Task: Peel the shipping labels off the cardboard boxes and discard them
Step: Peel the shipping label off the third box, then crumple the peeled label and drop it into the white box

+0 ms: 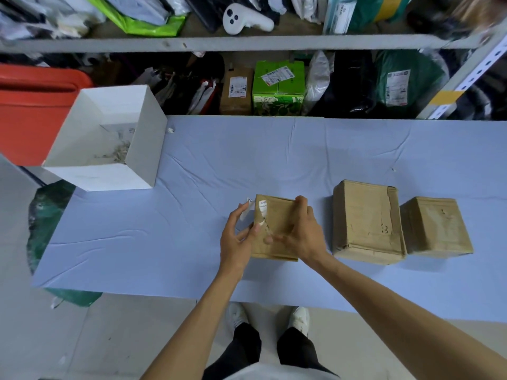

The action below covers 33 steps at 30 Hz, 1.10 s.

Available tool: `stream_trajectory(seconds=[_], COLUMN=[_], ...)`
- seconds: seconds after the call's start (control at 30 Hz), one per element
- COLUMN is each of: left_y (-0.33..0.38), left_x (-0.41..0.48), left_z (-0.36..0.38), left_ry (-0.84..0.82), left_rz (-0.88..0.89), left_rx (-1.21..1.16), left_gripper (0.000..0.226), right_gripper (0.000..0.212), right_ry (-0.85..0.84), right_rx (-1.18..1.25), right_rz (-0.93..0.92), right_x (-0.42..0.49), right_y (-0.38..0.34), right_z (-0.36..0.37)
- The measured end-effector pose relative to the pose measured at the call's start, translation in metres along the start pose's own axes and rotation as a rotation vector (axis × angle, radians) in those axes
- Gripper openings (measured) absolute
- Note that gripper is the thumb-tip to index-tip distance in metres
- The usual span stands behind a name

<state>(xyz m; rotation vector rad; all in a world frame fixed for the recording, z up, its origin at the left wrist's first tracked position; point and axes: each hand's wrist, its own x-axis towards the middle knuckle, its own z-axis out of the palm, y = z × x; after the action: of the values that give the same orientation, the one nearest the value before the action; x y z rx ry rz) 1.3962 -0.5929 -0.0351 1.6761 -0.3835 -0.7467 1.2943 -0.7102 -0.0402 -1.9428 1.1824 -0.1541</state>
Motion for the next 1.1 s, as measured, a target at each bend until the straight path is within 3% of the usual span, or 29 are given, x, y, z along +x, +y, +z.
stream_trajectory(seconds=[0.13, 0.23, 0.3, 0.43, 0.5, 0.57, 0.77, 0.87, 0.9, 1.0, 1.1], left_y=[-0.003, -0.001, 0.0, 0.001, 0.004, 0.004, -0.001, -0.003, -0.004, 0.0, 0.004], left_x=[0.001, -0.001, -0.001, -0.004, -0.007, -0.006, -0.006, -0.006, -0.005, -0.006, -0.007], left_z=[-0.004, -0.005, -0.005, -0.001, 0.002, 0.003, 0.001, 0.0, 0.0, 0.004, 0.006], left_ry=[0.021, 0.019, 0.024, 0.016, 0.014, 0.018, 0.017, 0.027, 0.016, -0.02, -0.028], left_rz=[-0.006, -0.007, -0.017, -0.041, -0.029, -0.017, -0.033, -0.027, -0.029, -0.022, 0.02], left_rx=[-0.025, -0.013, -0.022, -0.058, -0.057, -0.057, -0.066, -0.072, -0.08, -0.078, -0.068], left_gripper=[0.047, 0.046, 0.046, 0.047, 0.049, 0.05, 0.05, 0.051, 0.051, 0.051, 0.054], right_gripper=[0.046, 0.03, 0.038, 0.101, 0.12, 0.116, 0.041, 0.022, 0.027, 0.07, 0.075], right_ry=[0.006, 0.008, 0.011, 0.002, 0.001, 0.031, 0.025, 0.037, 0.04, 0.054, 0.067], right_rx=[0.172, 0.212, 0.109, -0.06, -0.154, -0.167, 0.054, -0.008, -0.036, -0.129, -0.176], right_rz=[-0.028, -0.01, -0.053, -0.031, 0.01, 0.023, -0.007, -0.019, -0.026, 0.015, 0.061], right_x=[0.007, 0.008, 0.007, 0.001, 0.0, 0.001, 0.015, 0.018, 0.017, 0.014, 0.016], right_y=[0.003, 0.005, 0.006, 0.0, -0.005, -0.008, 0.005, 0.005, 0.003, -0.006, -0.009], right_z=[0.0, -0.001, -0.001, -0.003, 0.0, 0.002, -0.004, -0.005, -0.006, -0.007, -0.003])
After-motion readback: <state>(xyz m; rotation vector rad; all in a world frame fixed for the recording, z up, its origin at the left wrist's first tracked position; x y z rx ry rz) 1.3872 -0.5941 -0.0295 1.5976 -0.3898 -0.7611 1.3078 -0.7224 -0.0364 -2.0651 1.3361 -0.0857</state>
